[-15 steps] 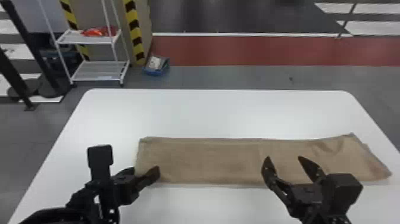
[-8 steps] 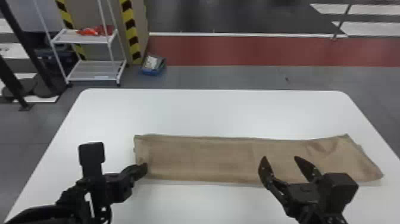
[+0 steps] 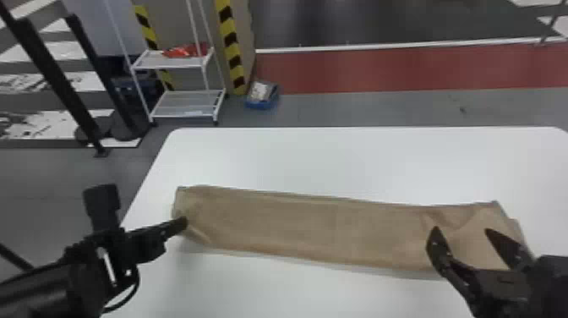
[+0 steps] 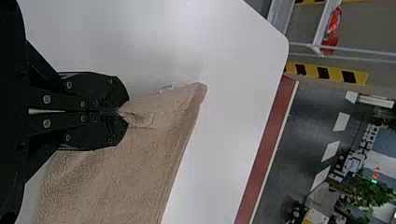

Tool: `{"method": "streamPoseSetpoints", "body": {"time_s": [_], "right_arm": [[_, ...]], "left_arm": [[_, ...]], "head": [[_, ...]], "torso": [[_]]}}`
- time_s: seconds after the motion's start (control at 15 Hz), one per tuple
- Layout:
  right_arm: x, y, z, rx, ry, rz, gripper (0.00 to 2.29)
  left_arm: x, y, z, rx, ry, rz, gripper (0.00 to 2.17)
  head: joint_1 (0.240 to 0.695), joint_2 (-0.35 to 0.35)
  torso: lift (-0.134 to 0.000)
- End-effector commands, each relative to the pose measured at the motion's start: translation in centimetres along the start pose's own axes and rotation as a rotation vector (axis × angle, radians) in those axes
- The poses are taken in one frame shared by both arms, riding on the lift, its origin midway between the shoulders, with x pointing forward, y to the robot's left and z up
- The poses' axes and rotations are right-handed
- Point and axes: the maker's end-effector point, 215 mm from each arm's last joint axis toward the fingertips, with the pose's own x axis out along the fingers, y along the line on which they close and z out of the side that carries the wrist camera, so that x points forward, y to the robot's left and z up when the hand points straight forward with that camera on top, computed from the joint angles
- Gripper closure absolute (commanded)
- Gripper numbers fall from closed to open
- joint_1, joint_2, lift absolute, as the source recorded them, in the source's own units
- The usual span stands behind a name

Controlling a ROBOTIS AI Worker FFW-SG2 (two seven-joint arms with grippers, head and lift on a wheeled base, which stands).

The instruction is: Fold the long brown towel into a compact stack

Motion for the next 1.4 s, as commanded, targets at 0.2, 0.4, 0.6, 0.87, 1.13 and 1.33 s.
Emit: {"method": "streamPoseSetpoints", "body": {"time_s": [0.2,0.4,0.6,0.87,1.13,1.33], "right_arm": [[-0.5,-4.4,0.0,0.018,0.000,-0.076,0.16],[-0.7,-7.0,0.3,0.039,-0.006,-0.116,0.16],[-0.5,-9.5,-0.1,0.070,-0.003,-0.155,0.16],[-0.7,-12.0,-0.8,0.093,0.006,-0.196,0.16],[-0.3,-11.7,-1.0,0.107,0.006,-0.189,0.16],[0.3,-10.9,-1.0,0.113,0.005,-0.175,0.16]], "left_arm": [[-4.3,-12.3,3.5,0.140,0.022,-0.117,2.15],[-6.0,-25.0,1.9,0.328,0.026,-0.232,2.15],[-6.7,-33.5,-0.3,0.513,0.010,-0.258,2.15],[-3.5,-38.2,-5.4,0.685,0.048,-0.230,2.15],[-0.7,-41.8,-5.8,0.766,-0.075,-0.212,1.57],[-2.0,-44.3,-8.4,0.797,-0.075,-0.268,0.00]], "head": [[0.695,0.135],[0.695,0.017],[0.695,-0.178],[0.695,-0.348],[0.695,-0.350],[0.695,-0.350]], "torso": [[-0.092],[-0.092],[-0.092],[-0.092],[-0.092],[-0.092]]}}
